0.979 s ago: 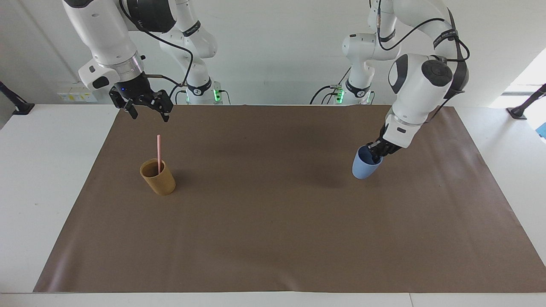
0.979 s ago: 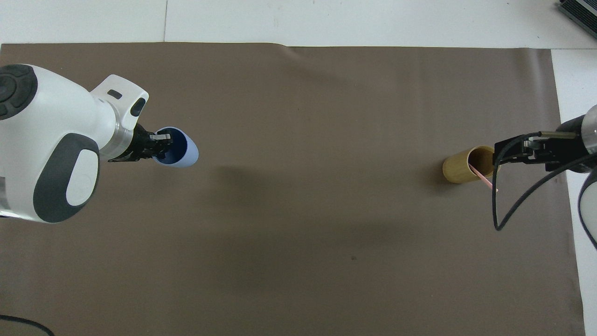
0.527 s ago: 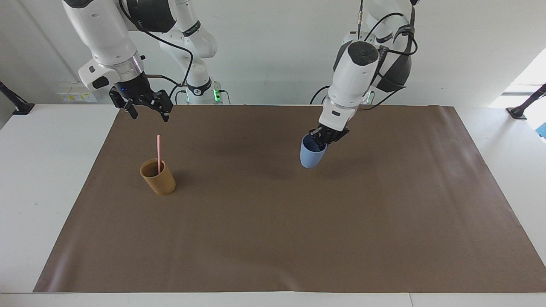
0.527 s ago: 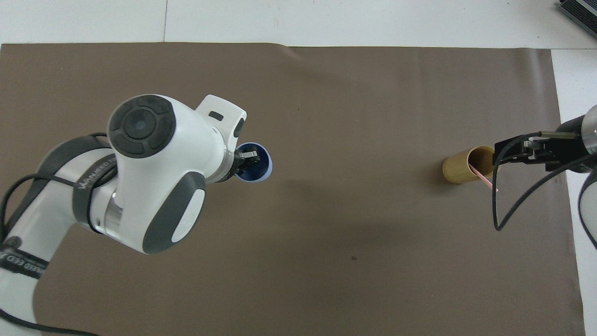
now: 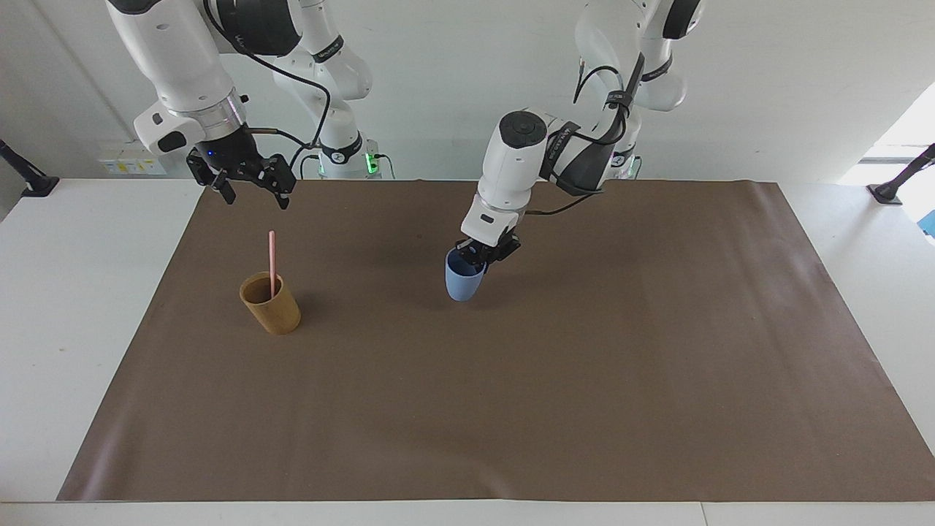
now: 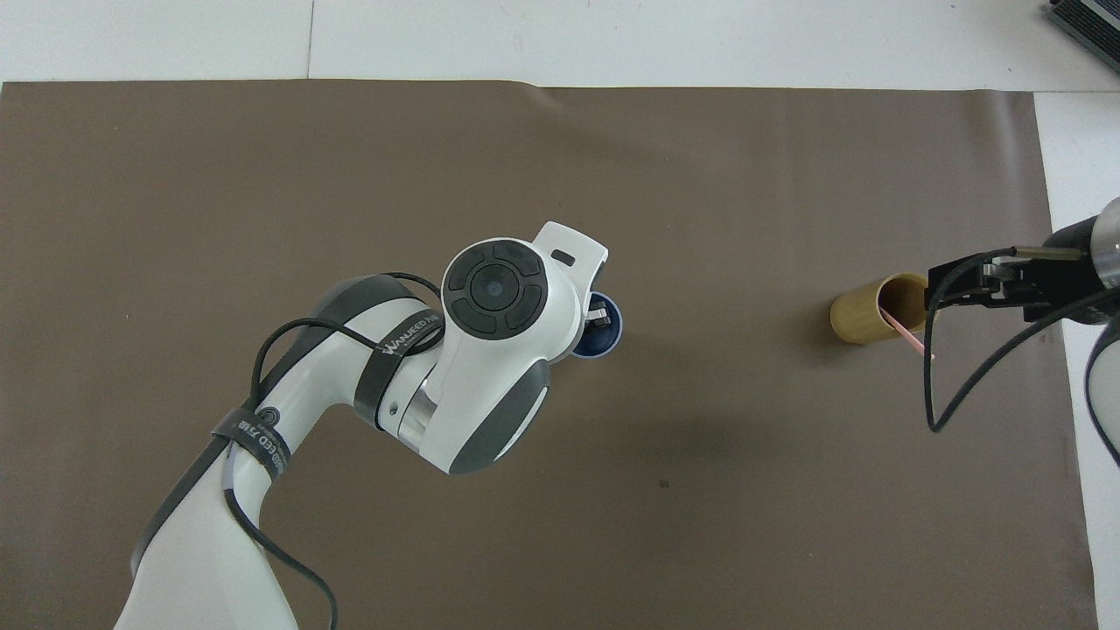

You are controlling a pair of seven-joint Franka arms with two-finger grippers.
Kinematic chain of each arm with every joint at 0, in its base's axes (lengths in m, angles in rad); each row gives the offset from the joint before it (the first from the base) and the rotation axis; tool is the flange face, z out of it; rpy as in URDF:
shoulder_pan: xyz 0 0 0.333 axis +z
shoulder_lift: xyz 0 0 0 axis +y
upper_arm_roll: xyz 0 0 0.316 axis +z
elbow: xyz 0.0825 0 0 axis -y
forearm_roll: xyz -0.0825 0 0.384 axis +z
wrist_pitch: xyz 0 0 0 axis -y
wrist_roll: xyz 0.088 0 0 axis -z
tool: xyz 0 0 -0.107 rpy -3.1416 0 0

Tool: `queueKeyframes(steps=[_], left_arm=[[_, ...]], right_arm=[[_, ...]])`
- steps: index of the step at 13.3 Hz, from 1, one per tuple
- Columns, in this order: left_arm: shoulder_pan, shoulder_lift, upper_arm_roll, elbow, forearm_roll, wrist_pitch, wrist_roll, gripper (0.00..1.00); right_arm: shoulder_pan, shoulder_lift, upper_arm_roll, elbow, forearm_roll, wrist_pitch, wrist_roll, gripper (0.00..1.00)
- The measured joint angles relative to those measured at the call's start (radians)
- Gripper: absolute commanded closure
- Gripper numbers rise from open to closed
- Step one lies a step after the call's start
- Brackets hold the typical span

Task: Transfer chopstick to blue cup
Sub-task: 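Slide the blue cup with the left gripper toward the table center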

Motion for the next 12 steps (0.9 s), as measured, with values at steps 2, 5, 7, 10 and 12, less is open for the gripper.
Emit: queueKeyframes(steps=[2, 5, 7, 10, 12], left_arm=[[-0.034, 0.017, 0.001, 0.000, 0.005, 0.006, -0.035, 1.00], [-0.081, 0.056, 0.002, 0.000, 0.028, 0.031, -0.083, 1.00], [-0.098, 0.070, 0.002, 0.000, 0.028, 0.043, -0.092, 0.97], [-0.098, 0.076, 0.007, -0.001, 0.030, 0.056, -0.092, 0.73], [-0.098, 0.091, 0.008, -0.002, 0.030, 0.072, -0.092, 0.60]], right_arm=[[0.000, -0.008, 0.000, -0.019, 0.000, 0.024, -0.002, 0.00], [-0.003, -0.030, -0.001, -0.056, 0.000, 0.053, -0.021, 0.00], [-0.003, -0.038, -0.002, -0.066, 0.000, 0.058, -0.045, 0.00], [-0.003, -0.041, -0.003, -0.073, 0.000, 0.061, -0.063, 0.00], [-0.003, -0.041, -0.003, -0.075, 0.000, 0.063, -0.064, 0.00]])
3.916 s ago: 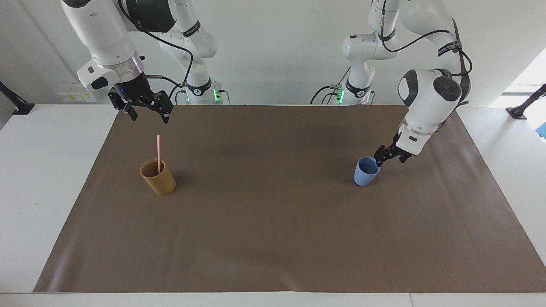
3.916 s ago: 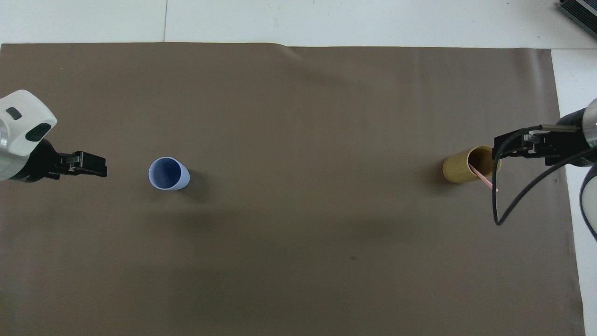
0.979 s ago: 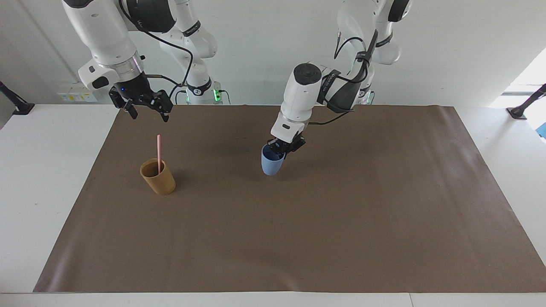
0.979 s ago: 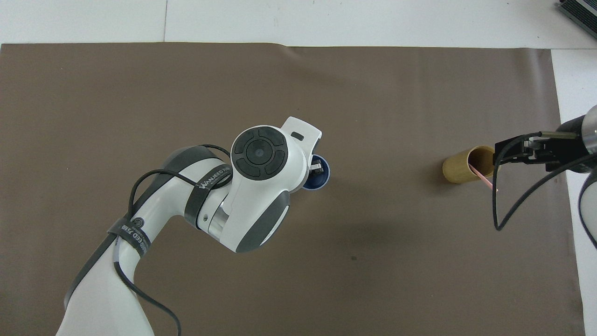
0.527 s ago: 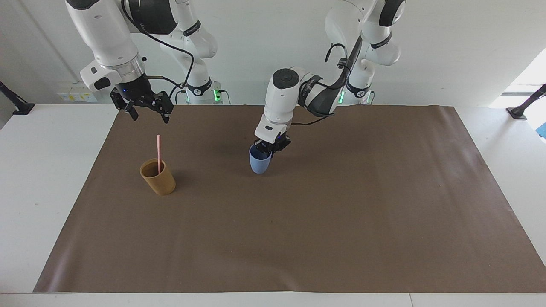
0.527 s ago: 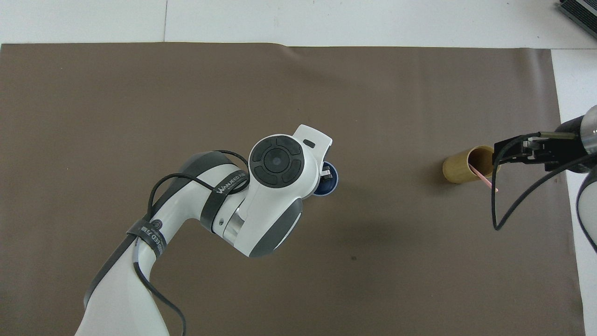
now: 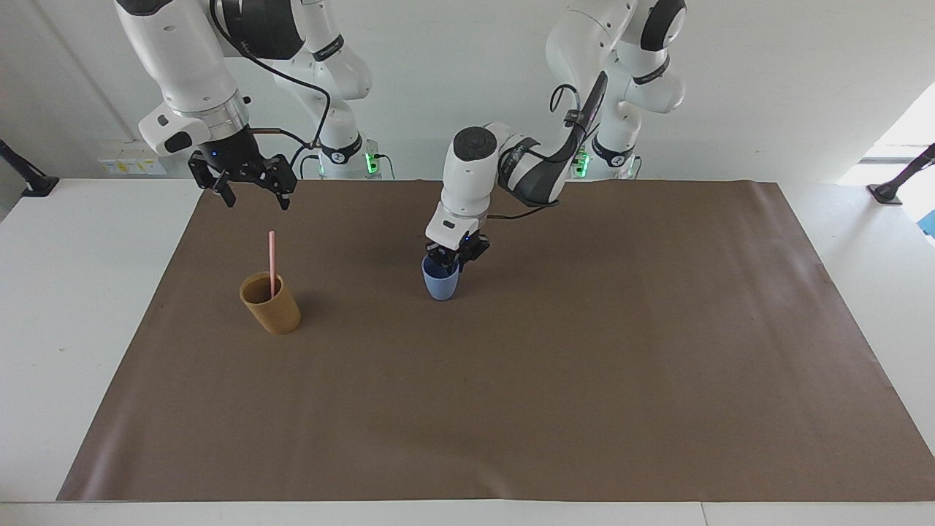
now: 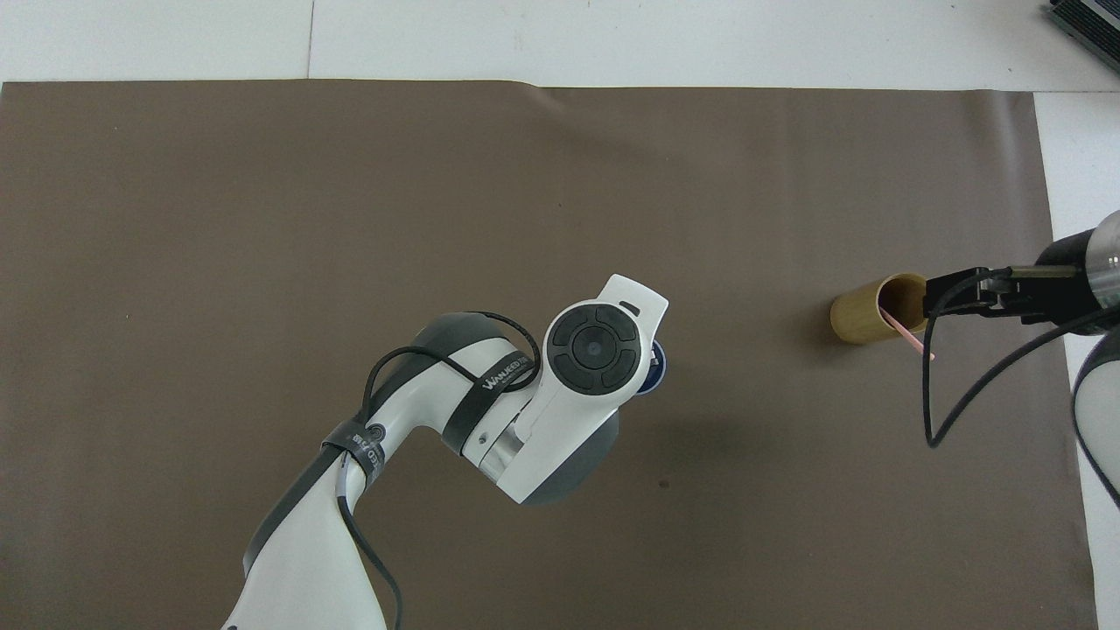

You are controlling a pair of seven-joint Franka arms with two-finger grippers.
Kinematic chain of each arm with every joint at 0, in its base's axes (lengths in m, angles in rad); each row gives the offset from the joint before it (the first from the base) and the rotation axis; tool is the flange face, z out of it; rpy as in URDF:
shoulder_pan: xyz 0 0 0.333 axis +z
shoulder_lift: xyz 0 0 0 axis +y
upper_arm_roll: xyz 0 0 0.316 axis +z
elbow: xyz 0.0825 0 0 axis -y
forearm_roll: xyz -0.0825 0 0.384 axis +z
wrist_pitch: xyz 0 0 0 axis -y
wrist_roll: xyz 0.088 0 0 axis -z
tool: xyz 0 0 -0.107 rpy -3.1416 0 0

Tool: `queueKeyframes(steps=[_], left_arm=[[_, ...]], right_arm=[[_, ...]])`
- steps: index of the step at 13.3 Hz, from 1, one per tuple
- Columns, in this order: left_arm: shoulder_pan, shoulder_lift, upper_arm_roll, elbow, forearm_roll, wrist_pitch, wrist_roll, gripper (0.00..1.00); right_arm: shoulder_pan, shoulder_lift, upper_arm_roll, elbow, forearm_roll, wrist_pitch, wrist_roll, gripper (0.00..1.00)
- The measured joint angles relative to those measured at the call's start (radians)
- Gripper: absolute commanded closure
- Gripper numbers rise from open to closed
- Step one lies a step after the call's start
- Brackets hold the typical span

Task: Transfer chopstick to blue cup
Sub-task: 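Slide the blue cup with the left gripper toward the table center, then open the left gripper and withdraw it while the right gripper reaches the chopstick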

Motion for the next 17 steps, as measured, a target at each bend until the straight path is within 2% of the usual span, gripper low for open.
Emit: queueKeyframes(steps=[2, 5, 8, 12, 15, 17], left_arm=[[0.000, 0.010, 0.000, 0.001, 0.000, 0.008, 0.000, 0.00], [0.002, -0.001, 0.011, 0.010, 0.005, -0.025, 0.000, 0.00], [0.023, -0.073, 0.030, 0.028, 0.031, -0.127, 0.001, 0.00], [0.162, -0.177, 0.035, 0.028, 0.037, -0.222, 0.108, 0.00], [0.286, -0.205, 0.036, 0.016, 0.037, -0.264, 0.256, 0.00], [0.367, -0.222, 0.036, -0.014, 0.037, -0.269, 0.370, 0.00]], right_arm=[[-0.001, 0.000, 0.000, 0.000, 0.000, 0.012, 0.000, 0.00], [-0.003, 0.000, 0.000, -0.001, 0.000, 0.028, 0.000, 0.00], [-0.003, 0.000, 0.000, -0.004, 0.000, 0.057, 0.000, 0.00], [-0.012, -0.001, -0.001, -0.067, 0.000, 0.137, -0.002, 0.00], [-0.026, 0.000, -0.001, -0.166, 0.000, 0.260, -0.006, 0.00], [-0.027, -0.003, -0.002, -0.218, 0.000, 0.292, -0.006, 0.00]])
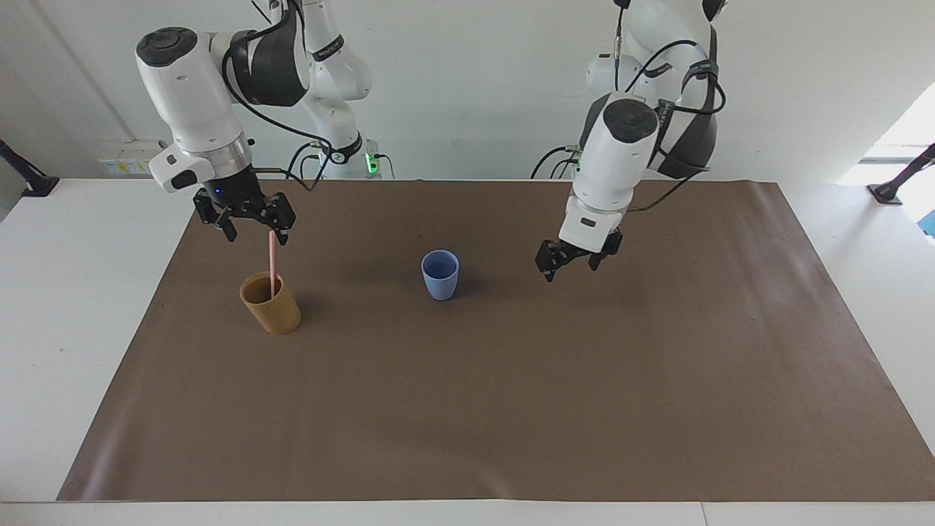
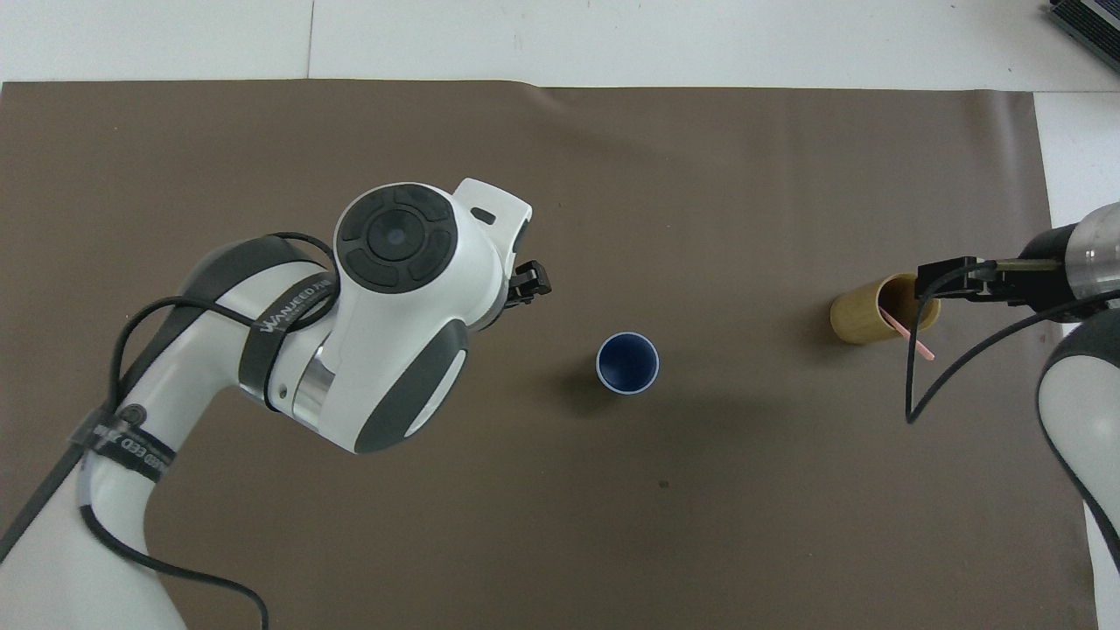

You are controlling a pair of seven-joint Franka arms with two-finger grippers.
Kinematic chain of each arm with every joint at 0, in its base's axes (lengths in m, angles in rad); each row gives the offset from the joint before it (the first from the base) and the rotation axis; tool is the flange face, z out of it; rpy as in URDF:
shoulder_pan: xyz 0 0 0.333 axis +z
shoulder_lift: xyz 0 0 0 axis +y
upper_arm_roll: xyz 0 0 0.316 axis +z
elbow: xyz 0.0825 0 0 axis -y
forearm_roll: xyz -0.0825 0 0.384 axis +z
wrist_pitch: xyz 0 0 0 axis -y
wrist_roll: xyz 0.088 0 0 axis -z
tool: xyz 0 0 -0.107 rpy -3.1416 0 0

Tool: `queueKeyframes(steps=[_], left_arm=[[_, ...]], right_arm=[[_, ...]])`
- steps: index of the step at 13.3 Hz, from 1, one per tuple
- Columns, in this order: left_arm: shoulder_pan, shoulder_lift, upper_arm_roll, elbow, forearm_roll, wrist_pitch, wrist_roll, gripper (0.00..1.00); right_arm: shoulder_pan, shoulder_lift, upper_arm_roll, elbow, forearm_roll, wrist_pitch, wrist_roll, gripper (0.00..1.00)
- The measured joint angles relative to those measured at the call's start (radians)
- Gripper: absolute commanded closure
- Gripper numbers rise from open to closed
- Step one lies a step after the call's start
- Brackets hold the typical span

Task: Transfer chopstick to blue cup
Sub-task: 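Open the left gripper and withdraw it while the right gripper reaches the chopstick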

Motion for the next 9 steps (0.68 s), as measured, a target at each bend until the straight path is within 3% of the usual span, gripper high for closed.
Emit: queueKeyframes(steps=[4, 9], left_arm=[[0.156, -0.052, 0.000, -0.075, 0.000, -0.044, 0.286, 0.00], [0.337, -0.120, 0.001, -0.092, 0.000, -0.114, 0.613, 0.00]], right_arm=[[0.000, -0.034, 0.000, -0.107, 0.000, 0.059, -0.004, 0.00], [0.000, -0.123, 0.000, -0.284, 0.000, 0.248, -0.089, 0.00]])
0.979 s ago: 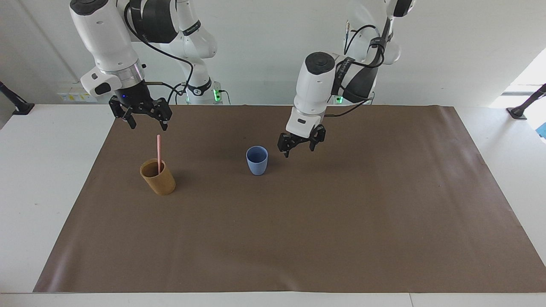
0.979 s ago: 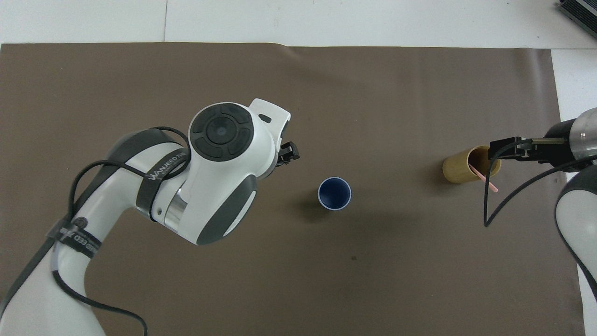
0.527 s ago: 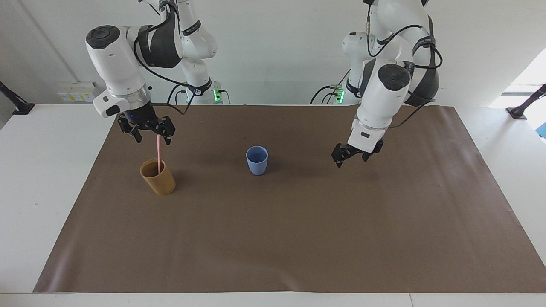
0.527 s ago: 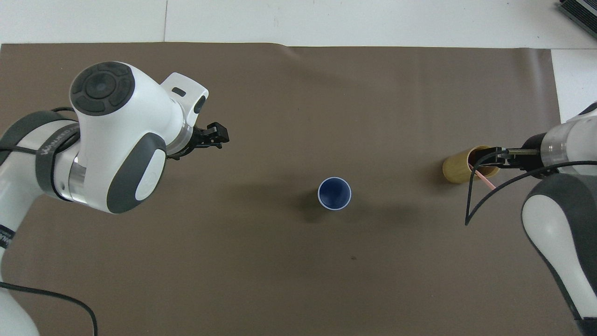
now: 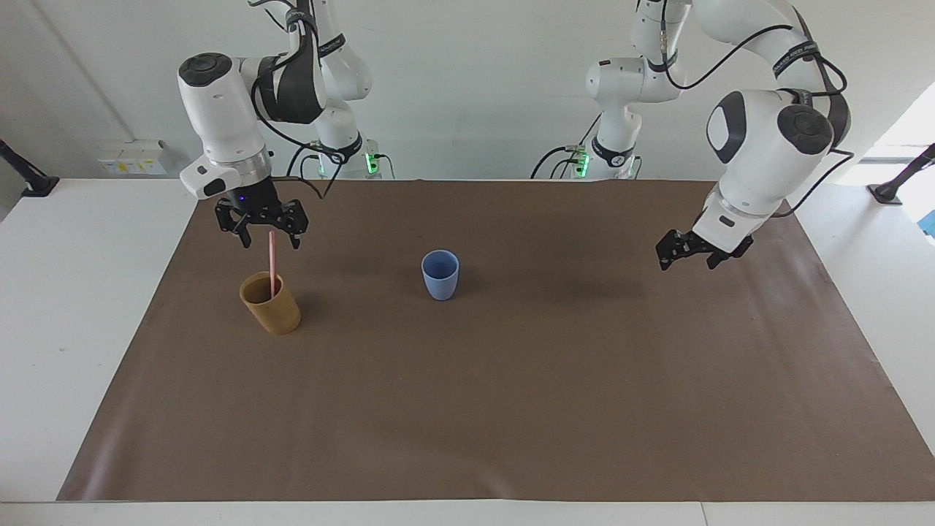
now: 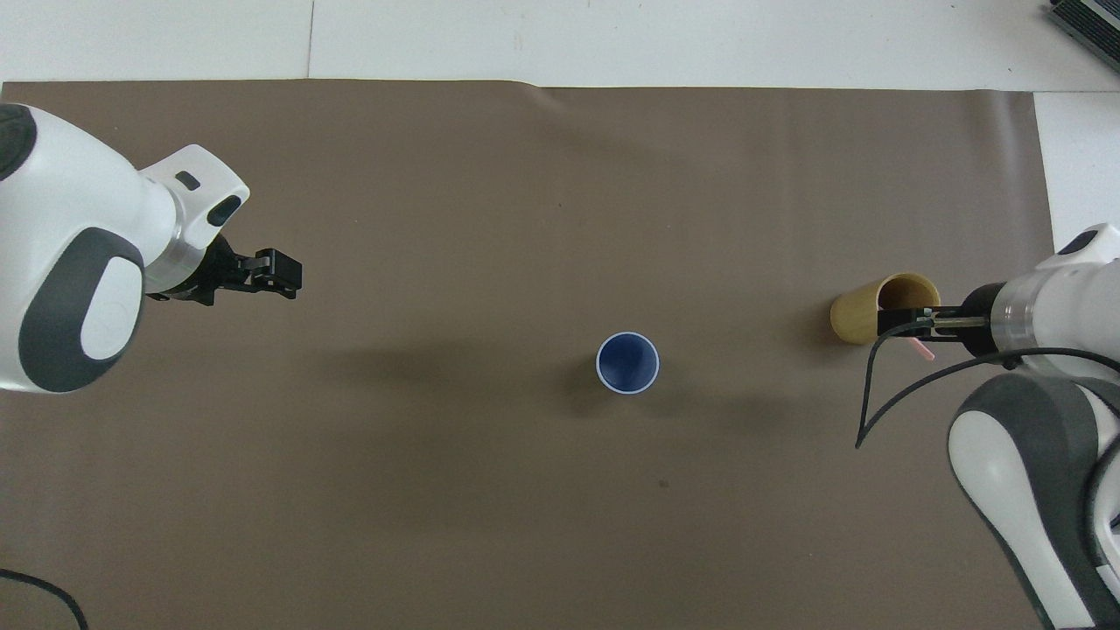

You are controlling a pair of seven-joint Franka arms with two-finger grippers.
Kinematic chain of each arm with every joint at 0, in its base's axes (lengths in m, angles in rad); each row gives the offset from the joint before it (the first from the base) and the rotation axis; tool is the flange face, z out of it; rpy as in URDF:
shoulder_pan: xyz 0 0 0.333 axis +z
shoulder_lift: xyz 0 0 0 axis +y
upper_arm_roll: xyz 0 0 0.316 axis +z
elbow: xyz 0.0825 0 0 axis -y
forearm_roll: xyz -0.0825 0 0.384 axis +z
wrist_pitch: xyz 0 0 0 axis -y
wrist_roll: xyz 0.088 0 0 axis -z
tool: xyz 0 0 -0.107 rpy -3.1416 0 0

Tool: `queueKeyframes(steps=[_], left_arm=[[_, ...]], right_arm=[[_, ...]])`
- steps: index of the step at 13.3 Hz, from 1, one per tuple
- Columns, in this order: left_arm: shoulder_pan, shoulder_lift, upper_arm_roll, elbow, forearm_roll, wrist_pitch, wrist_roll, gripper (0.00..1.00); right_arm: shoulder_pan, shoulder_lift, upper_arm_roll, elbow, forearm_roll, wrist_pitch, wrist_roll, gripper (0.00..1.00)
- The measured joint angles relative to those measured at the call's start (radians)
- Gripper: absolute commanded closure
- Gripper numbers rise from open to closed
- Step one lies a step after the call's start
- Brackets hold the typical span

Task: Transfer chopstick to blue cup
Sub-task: 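Open the left gripper and withdraw it while the right gripper reaches the chopstick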

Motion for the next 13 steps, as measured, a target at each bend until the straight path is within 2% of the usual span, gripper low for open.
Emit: queueKeyframes(steps=[3, 5, 9, 11, 13], left_arm=[[0.030, -0.048, -0.001, 0.058, 0.000, -0.096, 0.066, 0.00], [0.030, -0.069, -0.008, 0.150, 0.000, -0.204, 0.067, 0.00], [0.030, -0.081, -0.008, 0.291, 0.000, -0.370, 0.067, 0.00], [0.030, -0.083, -0.008, 0.339, 0.001, -0.430, 0.067, 0.00], [0.030, -0.086, -0.010, 0.356, 0.001, -0.440, 0.066, 0.00]], right_arm=[[0.000, -0.033, 0.000, -0.065, -0.001, 0.101, -0.048, 0.01], [0.000, -0.046, 0.000, -0.105, -0.002, 0.164, -0.092, 0.12], [0.000, -0.081, 0.000, -0.151, -0.027, 0.177, -0.168, 0.28], [0.000, -0.088, 0.000, -0.159, -0.047, 0.198, -0.181, 0.45], [0.000, -0.088, 0.000, -0.161, -0.057, 0.209, -0.197, 0.52]])
